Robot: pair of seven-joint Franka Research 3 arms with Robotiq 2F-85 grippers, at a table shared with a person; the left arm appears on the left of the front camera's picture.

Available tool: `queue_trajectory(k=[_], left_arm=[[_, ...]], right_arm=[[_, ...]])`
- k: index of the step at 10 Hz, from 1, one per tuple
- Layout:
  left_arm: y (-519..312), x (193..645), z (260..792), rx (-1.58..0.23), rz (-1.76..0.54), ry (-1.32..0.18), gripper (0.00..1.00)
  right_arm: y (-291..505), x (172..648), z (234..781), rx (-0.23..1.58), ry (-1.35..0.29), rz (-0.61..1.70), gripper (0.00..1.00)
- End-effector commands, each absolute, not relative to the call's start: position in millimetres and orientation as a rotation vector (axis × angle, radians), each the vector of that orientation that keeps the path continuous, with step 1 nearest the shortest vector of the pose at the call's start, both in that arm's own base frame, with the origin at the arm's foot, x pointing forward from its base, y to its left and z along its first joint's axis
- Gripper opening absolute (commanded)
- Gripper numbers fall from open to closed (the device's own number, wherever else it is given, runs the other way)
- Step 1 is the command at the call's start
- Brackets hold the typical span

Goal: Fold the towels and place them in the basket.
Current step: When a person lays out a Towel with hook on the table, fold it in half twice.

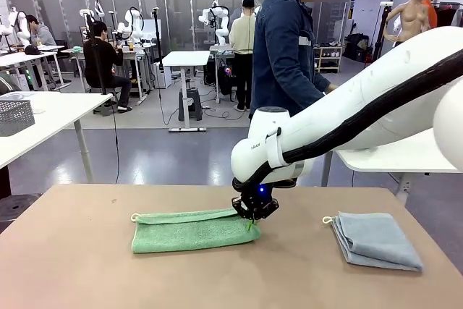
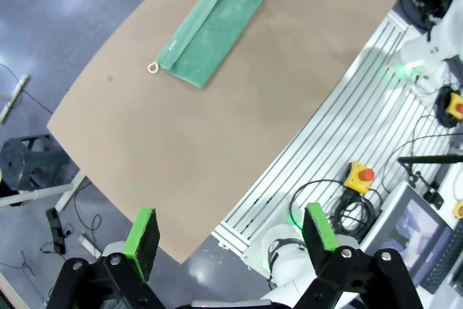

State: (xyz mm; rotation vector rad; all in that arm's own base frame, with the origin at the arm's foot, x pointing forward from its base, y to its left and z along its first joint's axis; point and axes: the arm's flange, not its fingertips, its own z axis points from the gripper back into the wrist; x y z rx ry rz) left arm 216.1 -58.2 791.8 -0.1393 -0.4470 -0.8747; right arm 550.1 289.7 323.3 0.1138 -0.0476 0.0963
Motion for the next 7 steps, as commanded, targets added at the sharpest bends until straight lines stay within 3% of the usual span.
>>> queue_trajectory(k=[1,7], left_arm=[[-57.9,215.4,791.8,-0.139,-0.875,-0.445,1.0],[-57.9,215.4,791.8,-0.139,-0.875,-0.445,1.0]], right_arm=[[272.8,530.6,363.7,0.121,-0.056,0.198,0.0],[282.2,517.8,419.5,0.073,-0.091,0.287,0.0]])
